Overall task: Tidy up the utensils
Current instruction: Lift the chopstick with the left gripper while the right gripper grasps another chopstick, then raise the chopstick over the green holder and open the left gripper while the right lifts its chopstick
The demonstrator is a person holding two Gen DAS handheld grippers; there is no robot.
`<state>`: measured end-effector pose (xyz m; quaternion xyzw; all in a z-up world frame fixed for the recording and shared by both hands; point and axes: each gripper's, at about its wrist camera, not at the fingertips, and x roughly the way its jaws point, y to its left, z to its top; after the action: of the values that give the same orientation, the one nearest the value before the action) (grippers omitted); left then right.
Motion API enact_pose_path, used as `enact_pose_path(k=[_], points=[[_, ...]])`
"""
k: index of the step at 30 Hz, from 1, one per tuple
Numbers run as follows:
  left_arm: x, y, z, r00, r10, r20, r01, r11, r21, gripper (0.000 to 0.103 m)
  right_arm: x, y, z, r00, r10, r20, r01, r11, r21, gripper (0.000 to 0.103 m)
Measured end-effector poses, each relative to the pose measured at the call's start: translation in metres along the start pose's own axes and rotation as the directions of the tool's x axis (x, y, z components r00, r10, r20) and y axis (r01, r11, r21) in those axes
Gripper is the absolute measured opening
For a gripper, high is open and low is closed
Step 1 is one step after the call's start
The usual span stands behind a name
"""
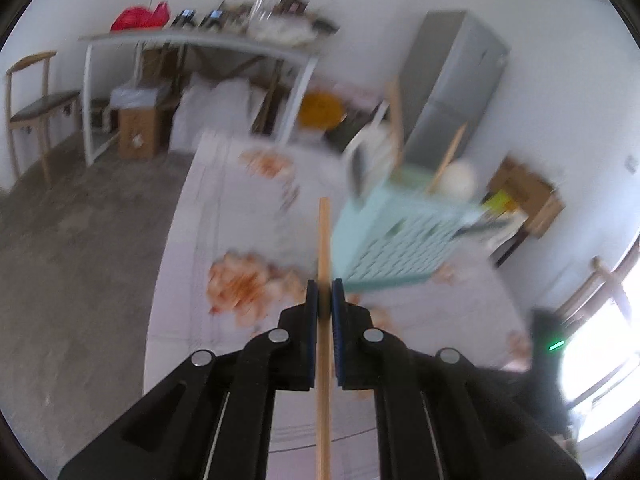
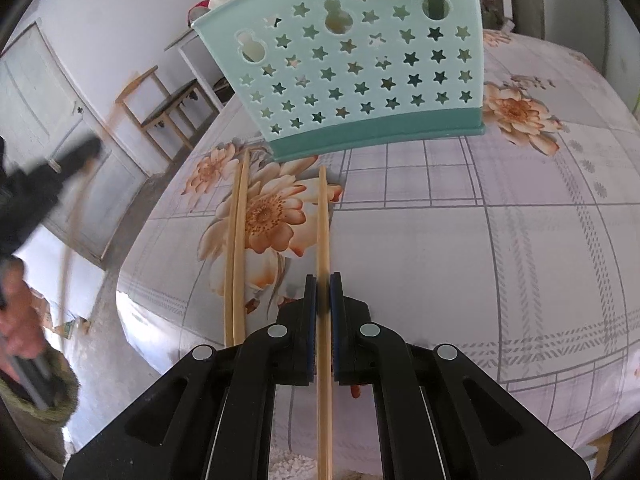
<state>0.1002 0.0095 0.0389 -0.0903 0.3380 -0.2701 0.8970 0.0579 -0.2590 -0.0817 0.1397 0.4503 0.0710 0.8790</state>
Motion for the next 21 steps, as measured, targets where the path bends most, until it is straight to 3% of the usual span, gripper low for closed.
enact_pose_path(k=[6,13,18,21], points=[[-0.021,-0.028,0.034,0.987,-0.098,0.126,0.094,0.995,0.041,0.006,0.004,0.003,0.002,1.0,-0.005,0.001,0.005,1.0,-0.004,0.005],[-0.022,-0.068,0.077,0.954,-0.191,0.23,0.173,0.98,0.096,0.006,0.005,0.004,0.002,1.0,-0.003,0.0,0.003,1.0,-0.001,0.005],[-0.003,-0.093,0.112,0.923,-0.219,0.317,0.199,0.975,0.097,0.006,0.008,0.004,0.001,1.0,0.009,0.001,-0.009,1.0,0.008,0.005],[0.013,-0.107,0.132,0.903,-0.196,0.382,0.172,0.98,0.096,0.006,0.007,0.001,0.001,1.0,0.023,0.0,-0.023,1.0,0.018,0.005]])
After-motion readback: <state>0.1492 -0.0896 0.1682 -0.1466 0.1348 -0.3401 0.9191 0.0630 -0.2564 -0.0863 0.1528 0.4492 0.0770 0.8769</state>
